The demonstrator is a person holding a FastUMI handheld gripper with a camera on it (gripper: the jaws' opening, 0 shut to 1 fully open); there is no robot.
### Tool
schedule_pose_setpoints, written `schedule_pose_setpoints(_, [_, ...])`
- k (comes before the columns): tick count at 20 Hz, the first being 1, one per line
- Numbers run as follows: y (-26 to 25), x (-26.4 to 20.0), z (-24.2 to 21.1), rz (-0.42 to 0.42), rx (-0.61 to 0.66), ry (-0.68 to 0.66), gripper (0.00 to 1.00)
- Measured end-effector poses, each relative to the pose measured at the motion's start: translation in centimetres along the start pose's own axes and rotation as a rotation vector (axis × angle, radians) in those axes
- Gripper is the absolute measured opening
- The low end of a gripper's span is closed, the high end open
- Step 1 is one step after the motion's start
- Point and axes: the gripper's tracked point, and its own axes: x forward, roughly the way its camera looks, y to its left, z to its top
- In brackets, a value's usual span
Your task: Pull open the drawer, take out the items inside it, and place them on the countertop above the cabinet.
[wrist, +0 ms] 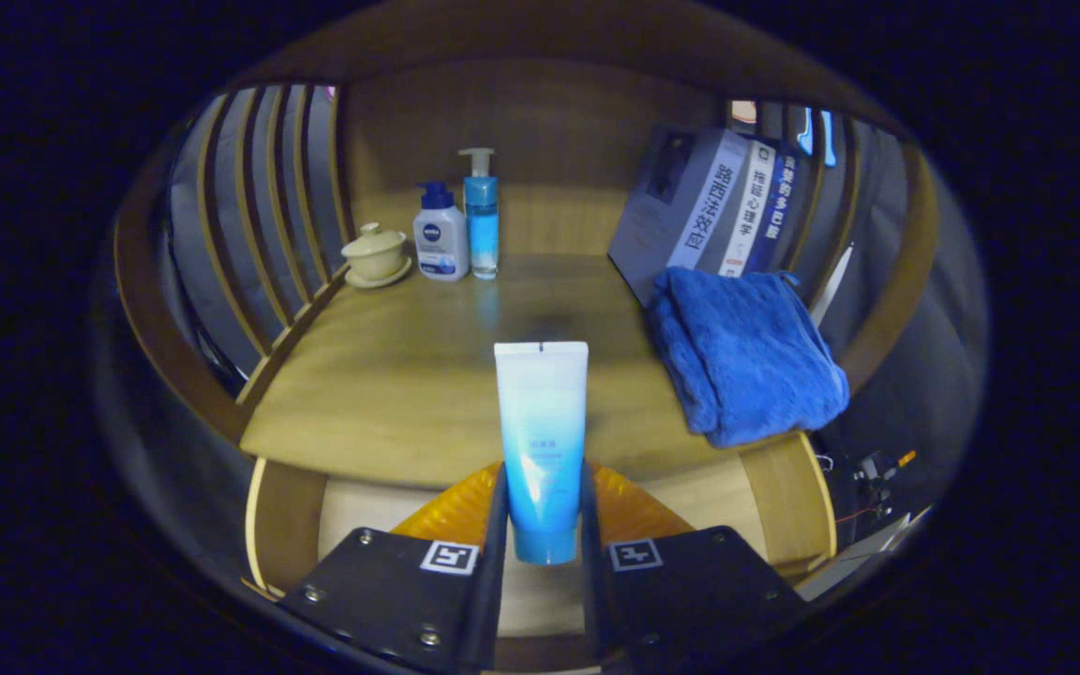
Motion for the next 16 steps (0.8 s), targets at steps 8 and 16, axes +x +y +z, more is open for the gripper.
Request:
schedule_pose_setpoints(8, [0.8, 4.9, 1.4, 0.065, 0.002, 0.030, 0.36])
schedule_pose_setpoints(16, [1.4, 3.1, 1.5, 0.065, -0.064, -0.052, 0.70])
